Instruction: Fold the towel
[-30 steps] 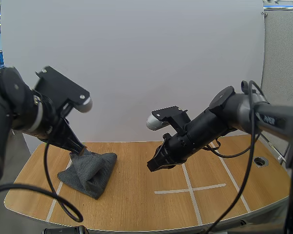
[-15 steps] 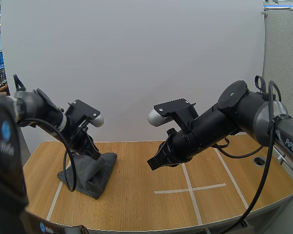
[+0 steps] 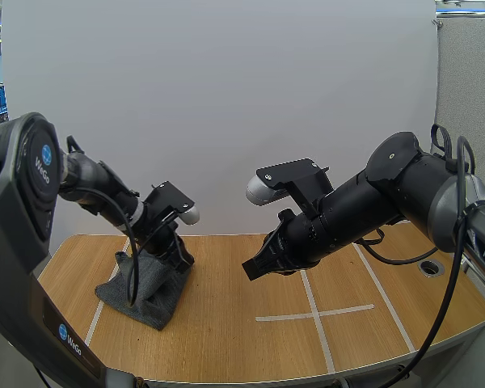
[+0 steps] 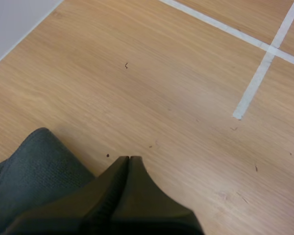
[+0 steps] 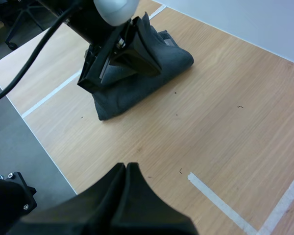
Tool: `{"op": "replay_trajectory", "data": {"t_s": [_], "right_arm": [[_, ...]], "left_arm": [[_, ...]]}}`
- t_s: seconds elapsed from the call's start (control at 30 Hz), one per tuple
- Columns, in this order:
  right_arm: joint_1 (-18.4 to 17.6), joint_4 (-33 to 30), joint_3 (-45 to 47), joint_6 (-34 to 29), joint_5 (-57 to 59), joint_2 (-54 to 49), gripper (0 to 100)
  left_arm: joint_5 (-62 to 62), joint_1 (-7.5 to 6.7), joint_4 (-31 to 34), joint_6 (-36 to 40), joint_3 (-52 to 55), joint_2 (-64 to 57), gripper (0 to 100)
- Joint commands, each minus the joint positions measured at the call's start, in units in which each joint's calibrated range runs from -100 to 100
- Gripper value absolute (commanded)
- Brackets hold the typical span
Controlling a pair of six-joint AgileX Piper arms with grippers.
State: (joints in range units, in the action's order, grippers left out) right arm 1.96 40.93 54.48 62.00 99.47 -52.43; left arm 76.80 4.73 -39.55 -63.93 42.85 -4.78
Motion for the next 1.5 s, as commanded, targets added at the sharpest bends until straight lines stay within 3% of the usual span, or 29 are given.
{"op": "replay_trajectory", "data": {"t_s": [0.0, 0.57, 0.67, 0.9, 1.07, 1.37, 1.47], "right_arm": [[0.2, -0.12, 0.27, -0.42, 0.53, -0.68, 0], [0.2, -0.12, 0.27, -0.19, 0.53, -0.68, 0], [0.2, -0.12, 0.27, -0.19, 0.53, -0.68, 0], [0.2, -0.12, 0.27, -0.19, 0.53, -0.68, 0], [0.2, 0.21, 0.27, 0.16, 0.53, -0.68, 0], [0.2, 1.22, 0.27, 0.98, 0.53, -0.68, 0], [0.2, 2.42, 0.27, 0.98, 0.53, -0.68, 0]], "left_arm": [[-2.94, -0.44, -0.09, 1.43, -0.52, 1.27, 0], [-10.79, -0.44, 19.52, 15.53, -0.4, 3.38, 0], [-9.47, 0.38, 20.15, 16.09, -0.4, 0.54, 0], [-3.01, 4.85, 22.29, 15.77, -0.4, -6.1, 0], [7.37, 9.03, 22.72, 14.74, -0.4, -7.29, 0], [12.67, 16.82, 22.72, 11.47, -0.28, -9.98, 0], [12.48, 18.47, 22.61, 9.46, 1.61, -9.98, 0]]}}
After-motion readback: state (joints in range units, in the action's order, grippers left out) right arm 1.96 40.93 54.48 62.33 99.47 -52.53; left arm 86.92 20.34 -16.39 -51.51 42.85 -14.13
